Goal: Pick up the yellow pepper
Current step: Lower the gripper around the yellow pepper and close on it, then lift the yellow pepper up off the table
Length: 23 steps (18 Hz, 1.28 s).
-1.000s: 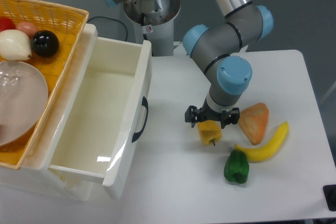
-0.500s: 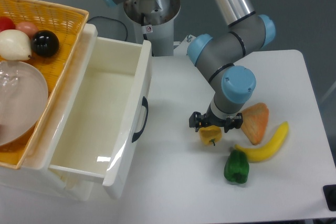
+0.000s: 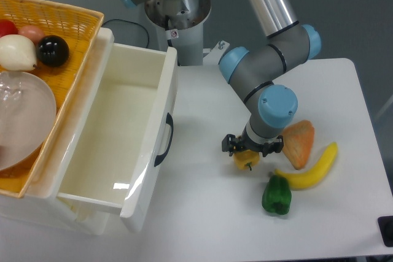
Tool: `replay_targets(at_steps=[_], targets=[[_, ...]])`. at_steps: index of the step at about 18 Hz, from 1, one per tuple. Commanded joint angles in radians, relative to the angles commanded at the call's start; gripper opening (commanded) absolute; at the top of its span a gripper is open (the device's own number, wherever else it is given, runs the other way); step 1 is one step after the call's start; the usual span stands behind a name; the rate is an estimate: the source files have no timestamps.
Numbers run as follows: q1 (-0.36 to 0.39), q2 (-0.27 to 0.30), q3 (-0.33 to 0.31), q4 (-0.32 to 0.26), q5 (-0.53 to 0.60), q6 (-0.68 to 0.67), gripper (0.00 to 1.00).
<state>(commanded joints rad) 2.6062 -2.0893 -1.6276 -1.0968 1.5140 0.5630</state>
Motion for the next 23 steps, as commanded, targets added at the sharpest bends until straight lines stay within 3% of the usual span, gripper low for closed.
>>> replay_targets(at_steps=[3,6,8,9,11,14,19,23], targets=[[-0.005,-0.009,0.002,0.005,0.0,0.002,1.0],[-0.014,-0.012,-0.005,0.005,0.005,0.006,0.91],[-0.014,-0.012,-0.005,0.005,0.006,0.008,0.75],[-0.014,-0.012,-0.003,0.005,0.006,0.006,0.52],[-0.014,-0.009,0.0,0.005,0.005,0.006,0.43],[-0.012,-0.009,0.005,0.003,0.006,0.008,0.12],[-0.012,0.001,0.021,0.005,0.003,0.009,0.07],[-0.025,0.055,0.071,0.003,0.0,0.052,0.07]])
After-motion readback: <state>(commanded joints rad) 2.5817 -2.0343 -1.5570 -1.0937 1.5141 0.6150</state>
